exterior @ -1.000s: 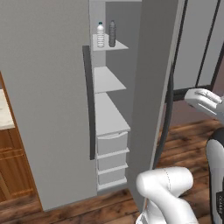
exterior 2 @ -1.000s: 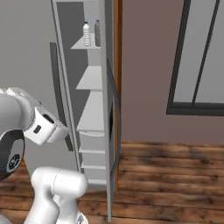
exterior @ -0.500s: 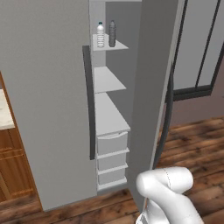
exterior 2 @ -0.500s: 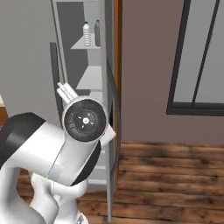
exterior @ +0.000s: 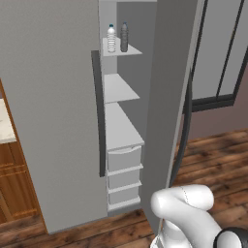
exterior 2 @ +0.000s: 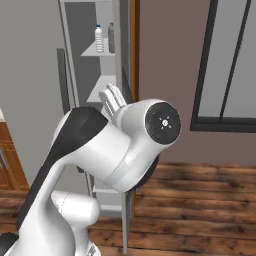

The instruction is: Take the bottled waters from the counter and place them in the freezer to freeze. Close the freezer door after placing the bottles.

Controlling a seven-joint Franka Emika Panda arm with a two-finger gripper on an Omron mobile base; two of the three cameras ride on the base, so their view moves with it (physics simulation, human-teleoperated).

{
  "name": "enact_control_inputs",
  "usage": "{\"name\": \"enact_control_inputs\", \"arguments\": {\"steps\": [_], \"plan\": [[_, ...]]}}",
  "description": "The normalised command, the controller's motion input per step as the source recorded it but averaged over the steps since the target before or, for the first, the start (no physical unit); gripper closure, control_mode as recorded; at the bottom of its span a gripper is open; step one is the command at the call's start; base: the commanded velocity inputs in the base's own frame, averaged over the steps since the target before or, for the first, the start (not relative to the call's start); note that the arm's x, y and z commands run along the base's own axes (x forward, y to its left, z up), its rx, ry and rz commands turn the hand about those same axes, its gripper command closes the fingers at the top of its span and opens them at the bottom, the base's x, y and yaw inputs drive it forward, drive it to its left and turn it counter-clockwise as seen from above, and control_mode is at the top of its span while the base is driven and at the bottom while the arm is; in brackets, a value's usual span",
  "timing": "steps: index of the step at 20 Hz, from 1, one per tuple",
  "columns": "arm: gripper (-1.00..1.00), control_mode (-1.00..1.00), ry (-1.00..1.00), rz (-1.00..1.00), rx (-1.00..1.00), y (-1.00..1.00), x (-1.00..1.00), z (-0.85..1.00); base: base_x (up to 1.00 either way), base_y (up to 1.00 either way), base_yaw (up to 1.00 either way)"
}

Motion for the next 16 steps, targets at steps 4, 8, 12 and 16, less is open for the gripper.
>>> {"name": "enact_control_inputs", "arguments": {"steps": [4,8,12,16], "plan": [[-1.0,-1.0,-0.11,0.0,0.25,0.0,0.69,-0.5,0.0,0.0,0.0],[-1.0,-1.0,-0.03,0.0,0.15,0.0,0.9,-0.22,0.0,0.0,0.0],[-1.0,-1.0,0.0,0.0,0.01,-0.05,0.91,-0.03,0.0,0.0,0.0],[-1.0,-1.0,0.05,0.0,0.0,0.0,0.74,0.0,0.0,0.0,0.0]]}}
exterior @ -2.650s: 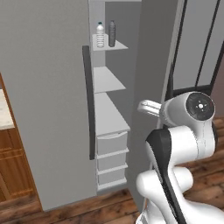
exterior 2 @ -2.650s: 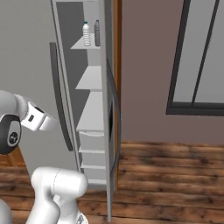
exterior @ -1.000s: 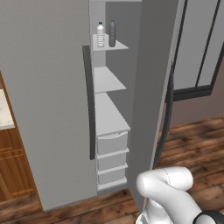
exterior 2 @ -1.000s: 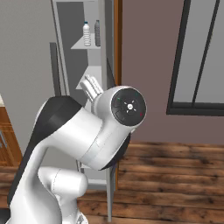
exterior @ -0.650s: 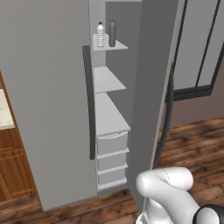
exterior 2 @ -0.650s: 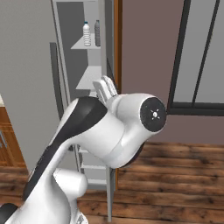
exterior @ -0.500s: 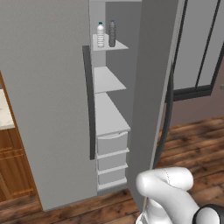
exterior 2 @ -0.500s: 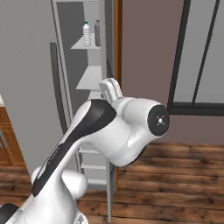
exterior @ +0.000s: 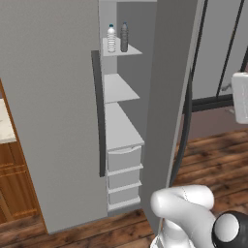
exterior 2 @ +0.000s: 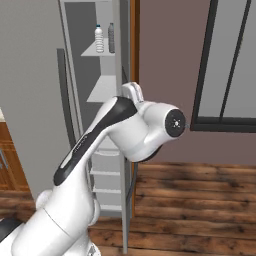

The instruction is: Take the bottled waters from the counter and place them in the freezer to freeze. Close the freezer door after placing the bottles.

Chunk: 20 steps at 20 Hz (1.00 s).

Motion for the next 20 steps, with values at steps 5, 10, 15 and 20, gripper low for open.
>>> {"name": "enact_control_inputs", "arguments": {"steps": [5,10,15,20], "plan": [[-1.0,-1.0,0.1,0.0,0.04,0.0,0.59,-0.02,0.0,0.0,0.0],[-1.0,-1.0,0.06,0.0,0.05,-0.02,0.67,-0.14,0.0,0.0,0.0],[-1.0,-1.0,0.03,0.0,0.08,-0.21,0.92,-0.24,0.0,0.0,0.0],[-1.0,-1.0,0.05,0.05,0.11,-0.1,0.68,-0.18,0.0,0.0,0.0]]}}
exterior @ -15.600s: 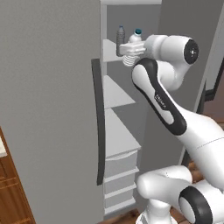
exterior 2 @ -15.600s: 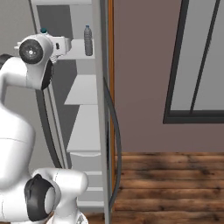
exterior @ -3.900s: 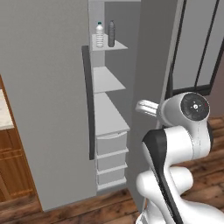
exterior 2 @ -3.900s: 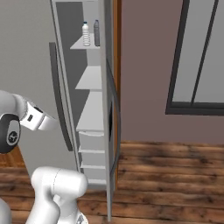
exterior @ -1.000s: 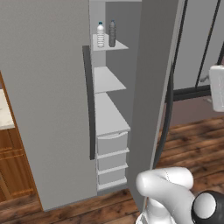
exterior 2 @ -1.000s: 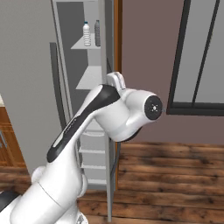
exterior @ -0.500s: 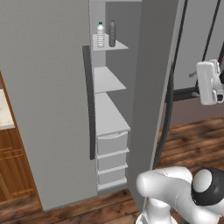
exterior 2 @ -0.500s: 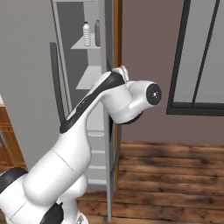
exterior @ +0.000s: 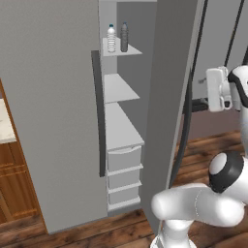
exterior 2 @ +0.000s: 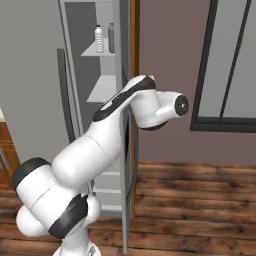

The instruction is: Take the bottled waters from the counter and place them in the freezer to freeze. Close the freezer door after placing the bottles.

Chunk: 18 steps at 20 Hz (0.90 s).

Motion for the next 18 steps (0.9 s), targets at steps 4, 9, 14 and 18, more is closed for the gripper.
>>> {"name": "enact_control_inputs", "arguments": {"steps": [4,9,14,18], "plan": [[-1.0,-1.0,0.1,0.12,0.17,0.0,0.38,0.0,0.0,0.0,0.0],[-1.0,-1.0,0.29,0.23,0.17,0.0,0.12,0.0,0.0,0.0,0.0],[-1.0,-1.0,0.12,0.22,0.03,0.06,-0.06,0.0,0.0,0.0,0.0],[-1.0,-1.0,0.0,0.2,0.0,0.18,-0.24,0.0,0.0,0.0,0.0]]}}
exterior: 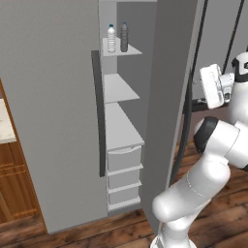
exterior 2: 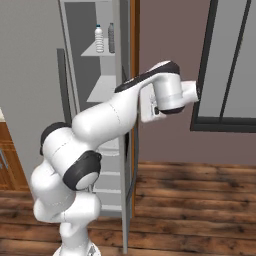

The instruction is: Take the bottled waters from the counter and place them in the freezer to freeze. Close the freezer door after placing the bottles.

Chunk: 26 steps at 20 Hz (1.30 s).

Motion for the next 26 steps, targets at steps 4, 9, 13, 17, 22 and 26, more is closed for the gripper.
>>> {"name": "enact_control_inputs", "arguments": {"steps": [4,9,13,17,22,26], "plan": [[-1.0,-1.0,0.0,0.12,0.0,0.39,0.0,0.0,0.0,0.0,0.0],[-1.0,-1.0,-0.11,0.03,0.0,0.9,-0.01,0.0,0.0,0.0,0.0],[-1.0,-1.0,-0.22,0.0,0.0,1.0,-0.07,-0.02,0.0,0.0,0.0],[-1.0,-1.0,-0.22,0.0,0.0,1.0,0.0,-0.04,0.0,0.0,0.0],[-1.0,-1.0,-0.22,0.0,0.0,1.0,0.0,-0.02,0.0,0.0,0.0],[-1.0,-1.0,-0.23,0.0,0.0,1.0,0.04,0.0,0.0,0.0,0.0]]}}
